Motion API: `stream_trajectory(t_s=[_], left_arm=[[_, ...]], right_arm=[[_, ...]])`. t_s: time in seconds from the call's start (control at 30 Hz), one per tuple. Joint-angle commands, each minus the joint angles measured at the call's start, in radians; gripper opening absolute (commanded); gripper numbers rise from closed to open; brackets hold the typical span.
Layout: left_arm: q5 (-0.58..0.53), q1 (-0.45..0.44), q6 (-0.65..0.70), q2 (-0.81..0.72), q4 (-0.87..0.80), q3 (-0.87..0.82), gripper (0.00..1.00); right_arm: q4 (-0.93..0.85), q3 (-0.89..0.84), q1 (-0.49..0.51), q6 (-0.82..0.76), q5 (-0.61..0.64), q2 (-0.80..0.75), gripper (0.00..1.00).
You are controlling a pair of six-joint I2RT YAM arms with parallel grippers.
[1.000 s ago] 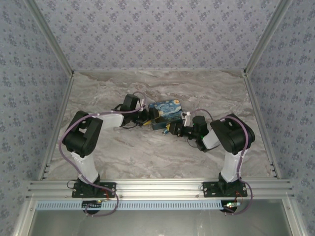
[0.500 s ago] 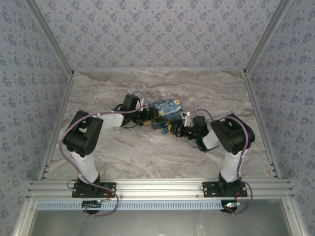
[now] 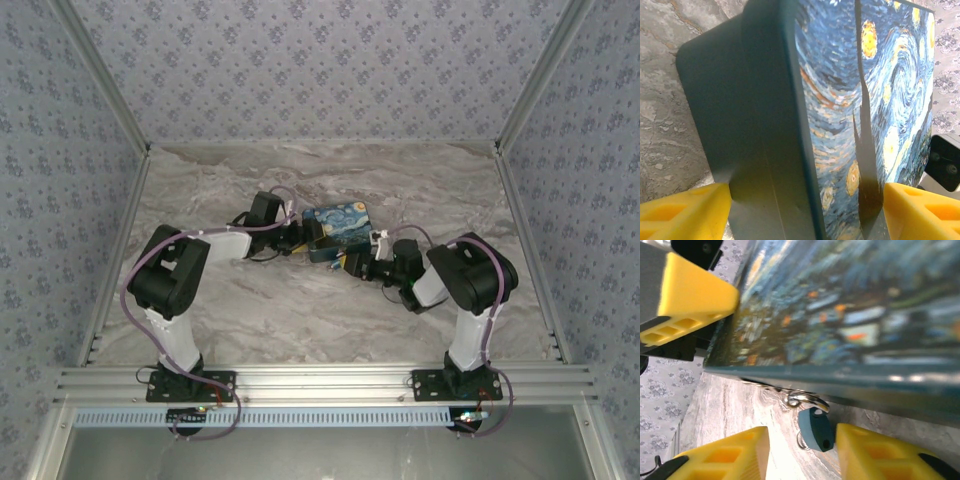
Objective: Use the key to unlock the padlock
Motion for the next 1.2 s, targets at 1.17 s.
stream_trajectory(t_s=[1.17], left_arm=[[-0.053, -0.006, -0.010, 0.055, -0.025, -0.041, 0.71]], right_arm=[[0.102, 0.051, 0.034, -0.018, -0.004, 0.102, 0.21]])
